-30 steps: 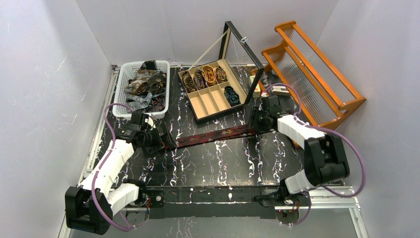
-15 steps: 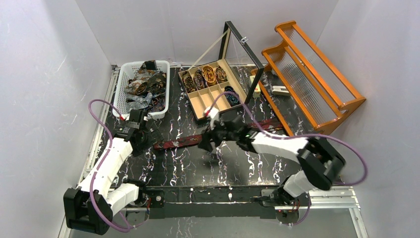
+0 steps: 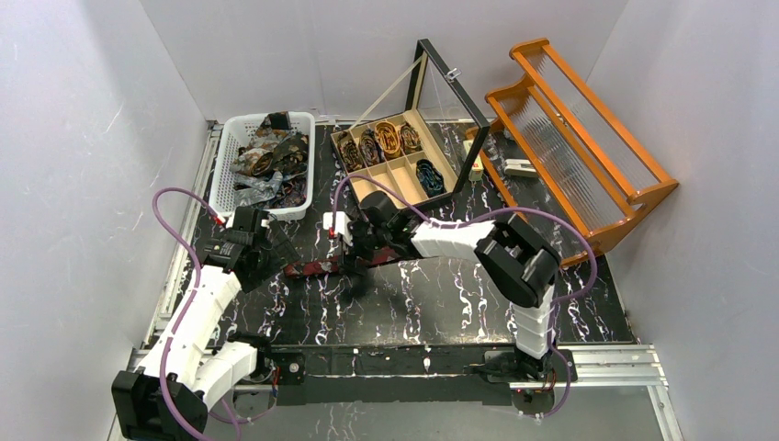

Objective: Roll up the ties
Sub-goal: Flatten out the tie at the center of the board.

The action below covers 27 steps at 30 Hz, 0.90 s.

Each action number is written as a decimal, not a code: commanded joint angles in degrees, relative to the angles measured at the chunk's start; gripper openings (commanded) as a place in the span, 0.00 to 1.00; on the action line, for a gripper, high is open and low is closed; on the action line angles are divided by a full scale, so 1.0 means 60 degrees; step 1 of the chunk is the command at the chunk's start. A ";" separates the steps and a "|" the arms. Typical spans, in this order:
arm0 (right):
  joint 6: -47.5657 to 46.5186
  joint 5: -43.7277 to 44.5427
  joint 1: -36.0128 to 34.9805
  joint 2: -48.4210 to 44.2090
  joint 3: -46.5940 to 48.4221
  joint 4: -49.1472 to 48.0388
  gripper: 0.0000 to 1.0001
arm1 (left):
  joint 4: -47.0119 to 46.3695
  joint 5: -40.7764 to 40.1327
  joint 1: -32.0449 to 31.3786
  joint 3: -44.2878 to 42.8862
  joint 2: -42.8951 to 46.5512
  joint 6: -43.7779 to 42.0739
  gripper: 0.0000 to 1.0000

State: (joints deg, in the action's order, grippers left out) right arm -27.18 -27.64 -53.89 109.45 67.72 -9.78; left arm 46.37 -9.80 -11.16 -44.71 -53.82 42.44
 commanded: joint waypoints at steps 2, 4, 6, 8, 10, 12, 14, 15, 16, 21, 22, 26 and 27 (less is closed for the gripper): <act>-0.1336 -0.1046 0.0096 0.0670 0.0651 0.1297 0.94 | 0.0222 0.0364 -0.0030 0.0009 0.0064 -0.0164 0.98; -0.1364 -0.1077 0.0164 0.0845 0.0699 0.1307 0.95 | 0.0252 0.0419 -0.0030 -0.0053 0.0041 -0.0254 0.98; -0.1360 -0.0977 0.0236 0.1060 0.0808 0.1344 0.95 | 0.0255 0.0482 -0.0026 -0.0090 0.0010 -0.0310 0.98; -0.1366 -0.0920 0.0336 0.1302 0.1034 0.1582 0.95 | 0.0291 0.0516 -0.0028 -0.0132 -0.0007 -0.0320 0.98; -0.1385 -0.0936 0.0418 0.1500 0.1295 0.2206 0.94 | 0.0334 0.0562 -0.0030 -0.0157 -0.0001 -0.0350 0.98; -0.1470 -0.1144 0.0513 0.1635 0.1417 0.2706 0.91 | 0.0381 0.0557 -0.0028 -0.0178 0.0034 -0.0353 0.98; -0.1581 -0.1362 0.0576 0.1709 0.1427 0.3098 0.85 | 0.0401 0.0550 -0.0030 -0.0159 0.0084 -0.0349 0.98; -0.1616 -0.1393 0.0586 0.1724 0.1420 0.3244 0.84 | 0.0402 0.0563 -0.0030 -0.0152 0.0103 -0.0349 0.98; -0.1623 -0.1373 0.0588 0.1708 0.1394 0.3337 0.83 | 0.0402 0.0575 -0.0030 -0.0138 0.0108 -0.0353 0.98; -0.1633 -0.1790 0.0588 0.1155 0.1186 0.3012 0.85 | 0.0402 0.0645 -0.0030 -0.0122 0.0094 -0.0367 0.98; -0.1563 -0.1776 0.0588 0.0989 0.1123 0.2731 0.86 | 0.0389 0.0651 -0.0030 -0.0122 0.0094 -0.0364 0.98; -0.1517 -0.1471 0.0584 0.0575 0.1042 0.2043 0.90 | 0.0344 0.0731 -0.0030 -0.0094 0.0079 -0.0364 0.98; -0.1540 -0.1370 0.0587 0.0575 0.1022 0.1909 0.91 | 0.0343 0.0746 -0.0030 -0.0104 0.0066 -0.0367 0.98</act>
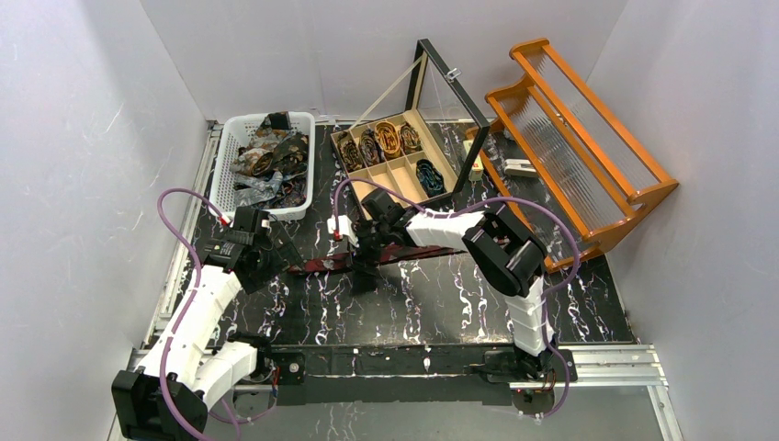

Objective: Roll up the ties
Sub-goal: Flatten out the tie at the center of the board.

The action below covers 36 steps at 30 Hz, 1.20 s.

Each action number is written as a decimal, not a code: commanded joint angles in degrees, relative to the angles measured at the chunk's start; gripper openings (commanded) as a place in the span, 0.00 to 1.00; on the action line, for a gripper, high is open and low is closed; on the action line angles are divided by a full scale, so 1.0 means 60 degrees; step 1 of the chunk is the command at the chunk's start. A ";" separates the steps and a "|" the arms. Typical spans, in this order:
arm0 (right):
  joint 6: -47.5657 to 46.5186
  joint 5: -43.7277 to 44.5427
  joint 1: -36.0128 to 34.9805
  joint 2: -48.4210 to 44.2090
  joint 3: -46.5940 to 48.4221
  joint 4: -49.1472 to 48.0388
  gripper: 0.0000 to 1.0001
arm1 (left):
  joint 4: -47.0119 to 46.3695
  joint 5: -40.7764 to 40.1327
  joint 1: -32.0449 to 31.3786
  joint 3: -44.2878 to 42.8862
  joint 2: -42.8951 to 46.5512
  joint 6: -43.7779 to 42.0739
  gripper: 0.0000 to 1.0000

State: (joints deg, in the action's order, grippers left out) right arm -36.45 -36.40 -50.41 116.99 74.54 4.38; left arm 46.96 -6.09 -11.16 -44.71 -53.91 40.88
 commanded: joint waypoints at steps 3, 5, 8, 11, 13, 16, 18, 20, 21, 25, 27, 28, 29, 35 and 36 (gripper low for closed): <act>-0.0029 0.0178 0.0043 -0.0498 -0.0060 -0.0488 0.92 | 0.0230 0.0128 -0.0030 -0.0107 0.0075 -0.0130 0.98; 0.0043 0.0143 0.0065 -0.0275 0.0002 -0.0450 0.92 | 0.0216 0.0140 -0.0030 -0.0094 0.0066 -0.0153 0.98; 0.0266 0.0217 0.0135 0.0042 0.0128 -0.0380 0.92 | 0.0176 0.0226 -0.0030 -0.0058 0.0042 -0.0150 0.98; 0.0329 -0.0025 0.0245 0.0298 0.0248 -0.0129 0.92 | 0.0119 0.0292 -0.0030 0.0012 0.0021 -0.0152 0.98; 0.0289 -0.0169 0.0344 0.0556 0.0448 0.0309 0.91 | 0.0060 0.0344 -0.0030 0.0068 0.0000 -0.0125 0.98; 0.0011 -0.0334 0.0375 0.1008 0.0972 0.1616 0.84 | 0.0040 0.0417 -0.0026 0.0130 -0.0025 -0.0078 0.98; -0.0025 -0.0378 0.0379 0.1107 0.0971 0.2074 0.77 | -0.0020 0.0430 -0.0030 0.0214 0.0009 -0.0015 0.98; -0.0168 -0.0331 0.0376 0.0975 0.0646 0.2279 0.66 | -0.0086 0.0499 -0.0030 0.0310 0.0045 0.0051 0.98; -0.0217 -0.0262 0.0375 0.0758 0.0381 0.2286 0.65 | -0.0112 0.0544 -0.0030 0.0337 0.0056 0.0089 0.98; -0.0400 -0.0298 0.0355 -0.0064 -0.0974 0.1990 0.54 | -0.0239 0.0664 -0.0030 0.0487 0.0109 0.0246 0.98; -0.0469 -0.0379 0.0358 -0.0474 -0.1509 0.1926 0.50 | -0.0343 0.0812 -0.0030 0.0578 0.0123 0.0367 0.98; -0.0502 -0.0426 0.0360 -0.0639 -0.1728 0.1900 0.47 | -0.0402 0.0898 -0.0030 0.0643 0.0136 0.0434 0.98; -0.0525 -0.0459 0.0358 -0.0815 -0.1917 0.1914 0.44 | -0.0479 0.0994 -0.0030 0.0717 0.0148 0.0499 0.98; -0.0358 -0.0388 0.0351 -0.1352 -0.2597 0.1768 0.40 | -0.0846 0.1827 -0.0030 0.1116 0.0252 0.0831 0.98; -0.0281 -0.0385 0.0355 -0.1382 -0.2604 0.1783 0.43 | -0.0924 0.1979 -0.0030 0.1187 0.0254 0.0853 0.98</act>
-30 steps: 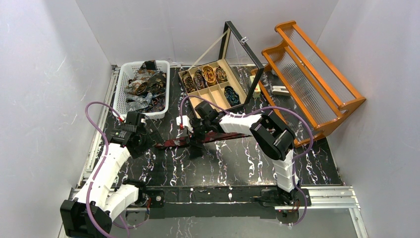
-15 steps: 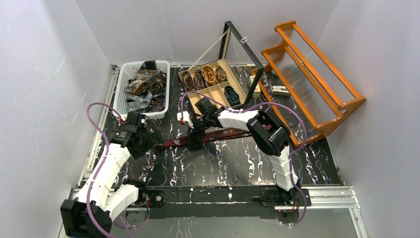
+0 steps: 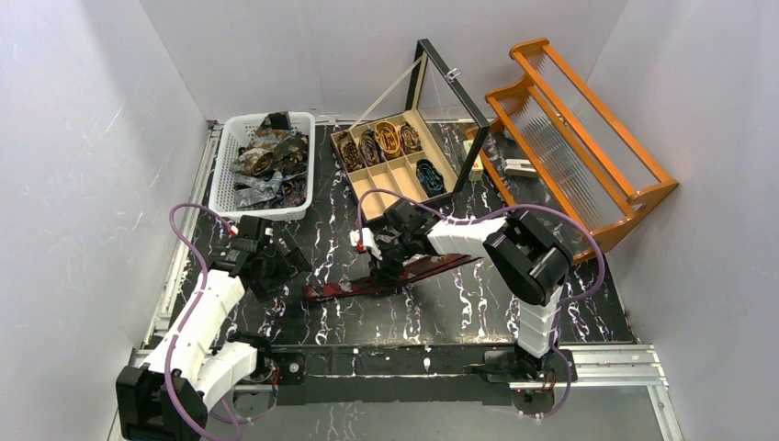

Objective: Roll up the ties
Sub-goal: Flatten out the tie at the center of the board.

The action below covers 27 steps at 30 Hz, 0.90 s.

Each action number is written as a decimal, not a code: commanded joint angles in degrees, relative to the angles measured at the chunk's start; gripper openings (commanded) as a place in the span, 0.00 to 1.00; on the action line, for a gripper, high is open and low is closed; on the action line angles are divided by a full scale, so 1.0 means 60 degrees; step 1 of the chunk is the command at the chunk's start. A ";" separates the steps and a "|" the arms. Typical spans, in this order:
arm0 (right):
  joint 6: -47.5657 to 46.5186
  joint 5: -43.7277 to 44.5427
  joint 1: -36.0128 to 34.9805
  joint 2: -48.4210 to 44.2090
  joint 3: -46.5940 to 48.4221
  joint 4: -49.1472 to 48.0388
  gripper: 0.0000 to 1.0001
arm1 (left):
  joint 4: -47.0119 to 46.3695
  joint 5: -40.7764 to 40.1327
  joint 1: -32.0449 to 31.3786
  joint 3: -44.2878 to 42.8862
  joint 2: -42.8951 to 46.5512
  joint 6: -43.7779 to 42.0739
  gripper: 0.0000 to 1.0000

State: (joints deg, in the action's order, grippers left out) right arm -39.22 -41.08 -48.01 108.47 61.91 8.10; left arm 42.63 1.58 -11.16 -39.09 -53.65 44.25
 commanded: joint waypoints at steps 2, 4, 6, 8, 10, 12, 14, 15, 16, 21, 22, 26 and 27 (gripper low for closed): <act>0.0439 0.0411 -0.0055 -0.0101 -0.0546 0.1018 0.55 | -0.0252 0.0892 -0.0030 0.0399 0.0211 0.0306 0.98; 0.0654 0.0327 -0.0089 -0.0373 -0.0675 0.0860 0.60 | -0.0313 0.1040 -0.0030 0.0560 0.0231 0.0421 0.98; 0.0856 0.0251 -0.0198 -0.0754 -0.0804 0.0642 0.63 | -0.0415 0.1293 -0.0034 0.0704 0.0289 0.0501 0.98; 0.0998 0.0194 -0.0299 -0.1166 -0.0936 0.0365 0.65 | -0.0414 0.1350 -0.0030 0.0775 0.0340 0.0496 0.98; 0.1054 0.0260 -0.0448 -0.1561 -0.1169 0.0130 0.66 | -0.0373 0.1360 -0.0034 0.0795 0.0406 0.0487 0.97; 0.1146 0.0322 -0.0572 -0.1768 -0.1217 0.0109 0.65 | -0.0361 0.1349 -0.0030 0.0848 0.0454 0.0499 0.95; 0.1717 0.0744 -0.0630 -0.2003 -0.1406 -0.0454 0.64 | -0.0359 0.1375 -0.0037 0.0934 0.0495 0.0532 0.93; 0.2133 0.0975 -0.0638 -0.2160 -0.1530 -0.0985 0.64 | -0.0355 0.1384 -0.0038 0.0978 0.0510 0.0542 0.91; 0.2844 0.1259 -0.0652 -0.2368 -0.1696 -0.1683 0.65 | -0.0353 0.1401 -0.0037 0.1033 0.0538 0.0523 0.89; 0.6651 0.3076 -0.0657 -0.3733 -0.3015 -0.5257 0.70 | -0.0232 0.1666 -0.0044 0.1342 0.0694 0.0486 0.87; 0.7638 0.3422 -0.0654 -0.4015 -0.3323 -0.5813 0.71 | -0.0173 0.1711 -0.0045 0.1388 0.0746 0.0487 0.86; 1.0369 0.5566 -0.0646 -0.4979 -0.4068 -0.6150 0.82 | -0.0076 0.2091 -0.0056 0.1600 0.1034 0.0513 0.83; 1.0958 0.6026 -0.0645 -0.5146 -0.4064 -0.5775 0.85 | -0.0063 0.2167 -0.0077 0.1686 0.1092 0.0511 0.82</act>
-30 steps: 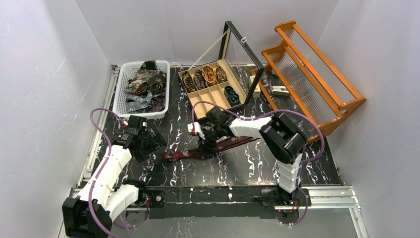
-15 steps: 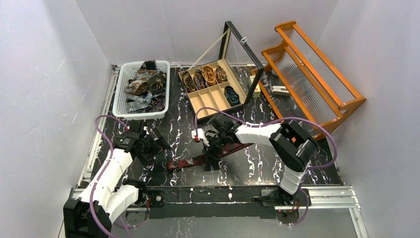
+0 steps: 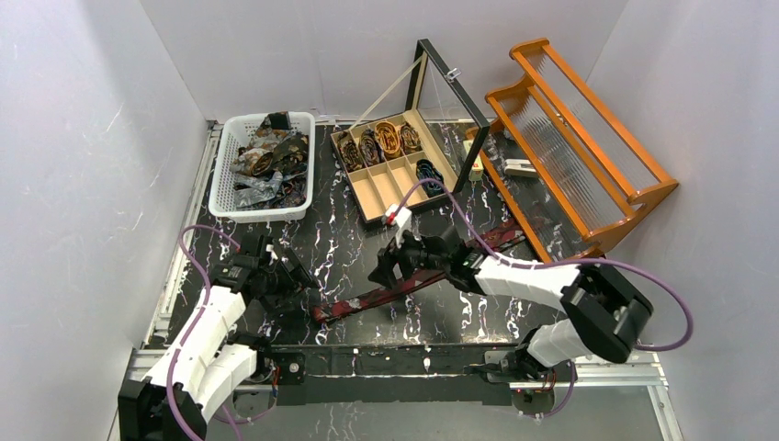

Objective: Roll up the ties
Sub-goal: Flatten out the tie at the center of the board.

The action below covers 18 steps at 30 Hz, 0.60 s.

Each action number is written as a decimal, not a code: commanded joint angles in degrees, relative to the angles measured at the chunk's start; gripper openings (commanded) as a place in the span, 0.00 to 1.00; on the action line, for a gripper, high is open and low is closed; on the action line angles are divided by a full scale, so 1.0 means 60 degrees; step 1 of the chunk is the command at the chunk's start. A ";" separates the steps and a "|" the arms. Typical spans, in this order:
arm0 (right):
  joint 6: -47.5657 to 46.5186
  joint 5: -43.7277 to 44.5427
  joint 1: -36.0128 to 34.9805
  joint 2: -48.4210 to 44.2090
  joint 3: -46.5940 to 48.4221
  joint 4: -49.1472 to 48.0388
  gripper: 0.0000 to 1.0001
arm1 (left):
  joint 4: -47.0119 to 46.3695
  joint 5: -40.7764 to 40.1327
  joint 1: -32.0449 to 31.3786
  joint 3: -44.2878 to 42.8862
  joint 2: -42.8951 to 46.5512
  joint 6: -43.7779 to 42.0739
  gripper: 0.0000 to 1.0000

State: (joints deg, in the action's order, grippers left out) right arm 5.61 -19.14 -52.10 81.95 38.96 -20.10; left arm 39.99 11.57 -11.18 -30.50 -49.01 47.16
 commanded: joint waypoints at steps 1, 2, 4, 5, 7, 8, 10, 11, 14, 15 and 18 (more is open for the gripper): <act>0.4044 0.2796 0.0028 -0.0858 -0.0145 -0.0580 0.87 | 0.0443 0.0523 -0.0099 0.0331 0.0349 0.0009 0.82; 0.4672 0.3076 0.0039 -0.1000 0.0046 0.0436 0.96 | 0.0526 0.0547 -0.0142 0.0412 0.0389 0.0044 0.81; 0.5518 0.3085 0.0083 -0.1091 0.0045 0.0834 0.99 | 0.0537 0.0662 -0.0312 0.0629 0.0538 0.0198 0.79; 0.5561 0.2486 0.0109 -0.1072 -0.0113 0.0589 0.99 | 0.0577 0.0592 -0.0423 0.0715 0.0618 0.0258 0.77; 0.6026 0.1927 0.0113 -0.0754 -0.0202 0.0575 0.95 | 0.0595 0.0513 -0.0657 0.0795 0.0748 0.0462 0.73; 0.6130 0.1722 0.0113 -0.0494 -0.0062 0.0926 0.91 | 0.0589 0.0442 -0.0794 0.0805 0.0741 0.0533 0.72; 0.6151 0.1065 0.0109 0.0110 0.0249 0.1322 0.79 | 0.0576 0.0311 -0.1076 0.0792 0.0616 0.0621 0.68; 0.6122 0.0620 0.0098 0.0387 0.0335 0.1307 0.73 | 0.0560 0.0257 -0.1212 0.0779 0.0512 0.0646 0.65; 0.6114 -0.0177 -0.0063 0.1097 0.0611 0.1122 0.62 | 0.0455 0.0002 -0.1712 0.0755 0.0215 0.0771 0.62; 0.6113 -0.0238 -0.0154 0.1252 0.0714 0.1110 0.62 | 0.0457 -0.0157 -0.1836 0.0760 0.0169 0.0851 0.60; 0.5998 -0.0226 -0.0391 0.1583 0.1117 0.1299 0.62 | 0.0335 -0.0328 -0.2036 0.0831 0.0319 0.1218 0.57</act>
State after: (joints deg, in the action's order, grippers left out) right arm 40.82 -16.56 -52.58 90.28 40.53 -12.82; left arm 41.91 12.32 -21.76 -25.93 -47.90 51.48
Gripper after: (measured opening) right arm 0.618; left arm 0.590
